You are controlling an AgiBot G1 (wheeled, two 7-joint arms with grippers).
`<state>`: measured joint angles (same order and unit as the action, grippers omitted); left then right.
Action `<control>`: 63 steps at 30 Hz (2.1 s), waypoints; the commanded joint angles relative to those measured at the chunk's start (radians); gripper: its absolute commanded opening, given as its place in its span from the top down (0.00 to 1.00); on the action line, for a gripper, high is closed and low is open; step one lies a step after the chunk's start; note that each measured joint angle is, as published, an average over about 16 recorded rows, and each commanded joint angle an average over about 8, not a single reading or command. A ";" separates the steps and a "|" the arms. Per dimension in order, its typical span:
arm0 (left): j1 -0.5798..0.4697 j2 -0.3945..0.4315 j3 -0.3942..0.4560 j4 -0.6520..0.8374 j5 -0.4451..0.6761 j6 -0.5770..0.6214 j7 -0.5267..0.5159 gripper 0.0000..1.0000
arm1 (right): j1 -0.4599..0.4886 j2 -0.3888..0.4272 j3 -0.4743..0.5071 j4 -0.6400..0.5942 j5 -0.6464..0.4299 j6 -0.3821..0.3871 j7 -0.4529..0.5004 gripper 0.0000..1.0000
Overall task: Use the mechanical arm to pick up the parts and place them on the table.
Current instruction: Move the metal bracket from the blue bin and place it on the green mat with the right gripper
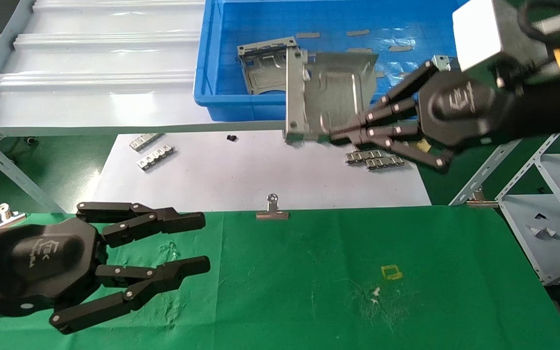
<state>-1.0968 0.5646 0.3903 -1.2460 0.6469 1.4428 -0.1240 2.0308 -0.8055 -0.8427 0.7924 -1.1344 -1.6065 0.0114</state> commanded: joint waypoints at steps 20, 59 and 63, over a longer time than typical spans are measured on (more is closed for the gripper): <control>0.000 0.000 0.000 0.000 0.000 0.000 0.000 0.00 | -0.102 -0.044 -0.484 -0.093 -0.121 0.058 -0.194 1.00; 0.000 0.000 0.000 0.000 0.000 0.000 0.000 0.00 | -0.149 -0.147 -0.526 -0.333 -0.190 0.153 -0.307 0.00; 0.000 0.000 0.000 0.000 0.000 0.000 0.000 0.00 | -0.125 -0.105 -0.496 -0.278 -0.132 0.108 -0.265 0.00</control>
<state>-1.0968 0.5646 0.3904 -1.2459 0.6468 1.4427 -0.1239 1.8971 -0.9131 -1.3327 0.5033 -1.2490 -1.4995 -0.2447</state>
